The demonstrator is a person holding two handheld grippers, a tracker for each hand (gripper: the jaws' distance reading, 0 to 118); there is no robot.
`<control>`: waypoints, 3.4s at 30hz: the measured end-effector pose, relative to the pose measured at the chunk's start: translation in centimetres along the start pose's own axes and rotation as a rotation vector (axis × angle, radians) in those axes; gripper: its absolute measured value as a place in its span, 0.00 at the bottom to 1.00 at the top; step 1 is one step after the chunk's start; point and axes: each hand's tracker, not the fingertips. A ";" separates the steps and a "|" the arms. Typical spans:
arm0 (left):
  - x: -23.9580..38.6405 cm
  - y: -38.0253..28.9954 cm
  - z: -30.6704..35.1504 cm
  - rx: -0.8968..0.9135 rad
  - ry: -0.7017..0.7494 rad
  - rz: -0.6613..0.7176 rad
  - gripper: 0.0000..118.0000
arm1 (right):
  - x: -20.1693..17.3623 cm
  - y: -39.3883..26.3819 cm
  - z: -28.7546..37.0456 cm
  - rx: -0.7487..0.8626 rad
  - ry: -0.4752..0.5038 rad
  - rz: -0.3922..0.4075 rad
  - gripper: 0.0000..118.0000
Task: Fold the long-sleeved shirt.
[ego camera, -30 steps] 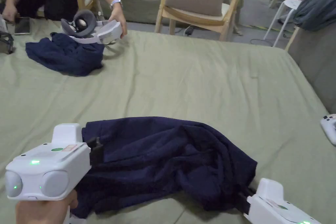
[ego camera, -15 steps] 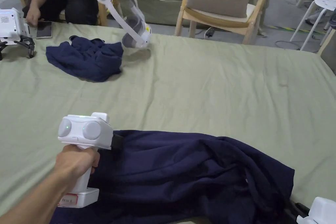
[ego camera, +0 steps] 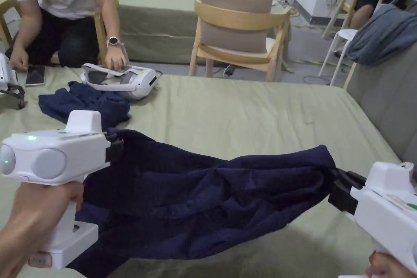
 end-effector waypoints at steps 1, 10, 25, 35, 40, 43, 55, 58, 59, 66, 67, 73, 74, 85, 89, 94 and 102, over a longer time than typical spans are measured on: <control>0.3 1.3 1.3 0.045 0.000 -0.005 0.08 | -0.2 1.4 0.4 0.024 0.001 0.026 0.05; -0.5 19.1 13.3 0.374 0.113 -0.048 0.08 | -2.3 20.1 4.7 0.224 -0.013 0.110 0.05; -0.1 39.0 14.3 0.539 0.272 -0.037 0.08 | -7.4 43.9 -0.1 0.401 -0.165 0.216 0.05; -1.1 40.9 6.3 0.560 0.311 -0.071 0.08 | -6.4 44.6 -8.8 0.433 -0.201 0.241 0.05; -2.7 36.1 1.5 0.473 0.313 -0.069 0.08 | -5.3 39.1 -13.3 0.341 -0.174 0.227 0.05; -3.4 30.5 -1.4 0.378 0.305 -0.093 0.08 | -4.4 33.3 -15.4 0.253 -0.170 0.220 0.05; -4.3 -2.2 -2.9 -0.031 0.193 -0.047 0.08 | 0.1 1.4 -9.9 -0.129 -0.120 0.230 0.05; -3.9 -9.1 -0.9 -0.127 0.149 -0.042 0.08 | 1.0 -5.5 -5.7 -0.210 -0.106 0.229 0.05; -3.7 -11.1 0.3 -0.125 0.132 0.014 0.08 | 0.7 -7.9 -3.5 -0.197 -0.111 0.233 0.05; -4.4 -21.0 6.8 -0.309 0.094 0.029 0.08 | 1.8 -17.2 4.2 -0.389 -0.077 0.152 0.05; -4.7 -21.9 7.5 -0.309 0.143 0.017 0.08 | 2.1 -17.9 4.9 -0.403 -0.075 0.144 0.05; -5.3 -24.7 7.9 -0.369 0.144 0.081 0.10 | 1.7 -20.8 5.7 -0.501 -0.076 0.213 0.06; -5.4 -24.8 7.6 -0.379 0.141 0.106 0.17 | 1.8 -21.1 5.6 -0.506 -0.063 0.219 0.06; -2.7 -15.7 10.5 -0.075 0.227 0.061 0.91 | -0.1 -10.9 9.5 -0.126 -0.152 0.126 0.98; -0.4 -14.0 10.1 -0.023 0.184 0.018 0.04 | -1.4 -10.5 8.8 -0.078 -0.090 0.065 0.04; 0.6 -14.3 7.8 -0.039 0.129 0.059 0.03 | -1.8 -12.3 5.2 -0.171 -0.053 0.004 0.00; -0.2 -14.8 2.3 -0.145 0.123 0.053 0.03 | 1.3 -12.6 -7.5 -0.409 -0.045 -0.010 0.97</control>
